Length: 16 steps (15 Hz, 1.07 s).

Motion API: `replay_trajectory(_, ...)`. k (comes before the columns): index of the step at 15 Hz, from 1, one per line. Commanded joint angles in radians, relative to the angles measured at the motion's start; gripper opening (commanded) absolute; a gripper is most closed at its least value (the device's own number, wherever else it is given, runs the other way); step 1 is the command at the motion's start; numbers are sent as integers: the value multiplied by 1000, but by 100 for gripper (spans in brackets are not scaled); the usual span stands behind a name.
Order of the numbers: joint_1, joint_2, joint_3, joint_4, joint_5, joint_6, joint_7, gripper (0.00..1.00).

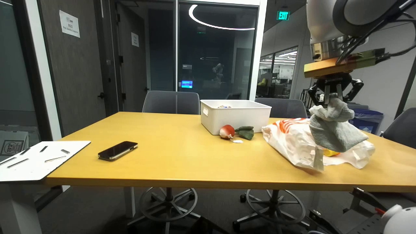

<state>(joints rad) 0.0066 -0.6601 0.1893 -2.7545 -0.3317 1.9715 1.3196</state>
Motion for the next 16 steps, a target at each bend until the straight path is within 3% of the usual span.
replay_trajectory(1,-43,29,-17,-11,4,7,-32,4)
replay_trajectory(4,-66,85,-65,-16,-29,79,-143,4)
replay_trajectory(9,-98,198,-163,8,29,161,-372,4)
replay_trajectory(16,-120,389,-188,124,55,71,-623,4)
